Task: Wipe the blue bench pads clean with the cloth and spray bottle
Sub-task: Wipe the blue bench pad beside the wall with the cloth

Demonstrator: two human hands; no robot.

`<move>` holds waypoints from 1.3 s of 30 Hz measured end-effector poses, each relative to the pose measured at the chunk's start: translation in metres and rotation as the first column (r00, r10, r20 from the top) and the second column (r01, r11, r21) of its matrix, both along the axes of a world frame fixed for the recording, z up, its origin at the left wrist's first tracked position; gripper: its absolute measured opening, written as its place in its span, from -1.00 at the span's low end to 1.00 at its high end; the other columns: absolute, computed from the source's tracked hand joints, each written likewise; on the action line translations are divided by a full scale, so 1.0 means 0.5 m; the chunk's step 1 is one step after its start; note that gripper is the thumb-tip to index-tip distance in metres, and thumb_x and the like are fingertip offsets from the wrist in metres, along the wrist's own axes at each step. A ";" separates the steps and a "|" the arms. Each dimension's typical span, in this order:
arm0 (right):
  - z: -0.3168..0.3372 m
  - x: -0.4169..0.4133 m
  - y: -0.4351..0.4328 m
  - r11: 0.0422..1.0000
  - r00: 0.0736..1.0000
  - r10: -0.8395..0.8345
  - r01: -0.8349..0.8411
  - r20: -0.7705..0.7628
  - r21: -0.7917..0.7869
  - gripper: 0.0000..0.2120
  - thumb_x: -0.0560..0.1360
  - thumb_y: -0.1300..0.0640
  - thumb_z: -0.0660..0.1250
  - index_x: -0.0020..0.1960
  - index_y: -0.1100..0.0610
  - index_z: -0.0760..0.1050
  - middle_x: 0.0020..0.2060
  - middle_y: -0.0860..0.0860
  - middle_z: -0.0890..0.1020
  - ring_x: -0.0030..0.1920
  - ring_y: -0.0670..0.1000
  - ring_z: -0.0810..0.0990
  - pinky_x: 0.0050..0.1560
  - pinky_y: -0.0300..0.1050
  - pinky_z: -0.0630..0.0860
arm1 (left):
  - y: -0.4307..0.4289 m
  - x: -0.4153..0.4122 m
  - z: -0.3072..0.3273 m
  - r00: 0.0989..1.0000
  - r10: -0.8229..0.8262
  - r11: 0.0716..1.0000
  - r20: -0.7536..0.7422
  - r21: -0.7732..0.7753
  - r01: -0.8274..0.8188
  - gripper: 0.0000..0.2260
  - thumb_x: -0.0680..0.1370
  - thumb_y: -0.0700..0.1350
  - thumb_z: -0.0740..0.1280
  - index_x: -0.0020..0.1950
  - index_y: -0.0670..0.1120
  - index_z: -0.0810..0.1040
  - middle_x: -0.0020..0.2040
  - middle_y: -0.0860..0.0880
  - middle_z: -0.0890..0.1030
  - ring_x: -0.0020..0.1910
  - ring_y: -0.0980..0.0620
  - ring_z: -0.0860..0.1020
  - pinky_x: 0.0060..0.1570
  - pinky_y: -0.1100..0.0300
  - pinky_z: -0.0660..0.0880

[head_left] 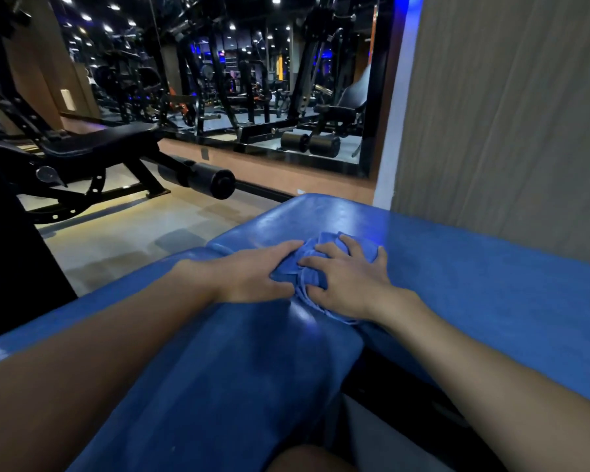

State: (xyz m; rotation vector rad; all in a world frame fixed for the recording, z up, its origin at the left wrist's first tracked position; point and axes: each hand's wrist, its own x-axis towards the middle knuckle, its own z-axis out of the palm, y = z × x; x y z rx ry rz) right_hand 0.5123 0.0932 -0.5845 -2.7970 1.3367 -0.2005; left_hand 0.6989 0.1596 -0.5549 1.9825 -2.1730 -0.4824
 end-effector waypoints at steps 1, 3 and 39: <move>0.000 -0.020 0.008 1.000 1.000 -0.010 0.010 0.003 -0.005 -0.52 0.55 -0.28 0.09 0.46 -0.34 0.21 0.53 -0.20 0.13 0.58 0.09 -0.12 0.35 0.53 -0.09 | 0.000 -0.016 -0.003 1.000 -0.019 1.000 -0.007 -0.008 0.019 -0.30 0.38 0.17 0.27 0.51 0.21 0.15 0.36 0.10 0.51 0.26 0.06 0.53 0.28 0.01 0.45; -0.002 -0.063 0.029 0.999 0.999 -0.028 0.028 0.019 -0.018 -0.53 0.55 -0.27 0.10 0.45 -0.34 0.22 0.53 -0.20 0.14 0.58 0.09 -0.11 0.35 0.50 -0.08 | 0.005 -0.055 -0.003 0.999 -0.029 0.999 -0.040 -0.013 0.029 -0.25 0.35 0.13 0.25 0.53 0.10 0.14 0.39 0.02 0.47 0.29 -0.02 0.51 0.28 0.03 0.44; -0.070 -0.377 0.241 0.811 0.924 -0.363 0.378 0.122 -0.448 -0.45 0.30 -0.36 0.39 0.20 -0.13 0.55 0.35 0.03 0.49 0.43 0.18 0.35 0.26 0.44 0.24 | 0.027 -0.319 -0.056 0.904 -0.289 0.915 0.315 -0.188 0.358 -0.26 0.46 0.36 0.34 0.54 0.15 0.17 0.47 0.15 0.25 0.47 0.08 0.21 0.35 -0.19 0.26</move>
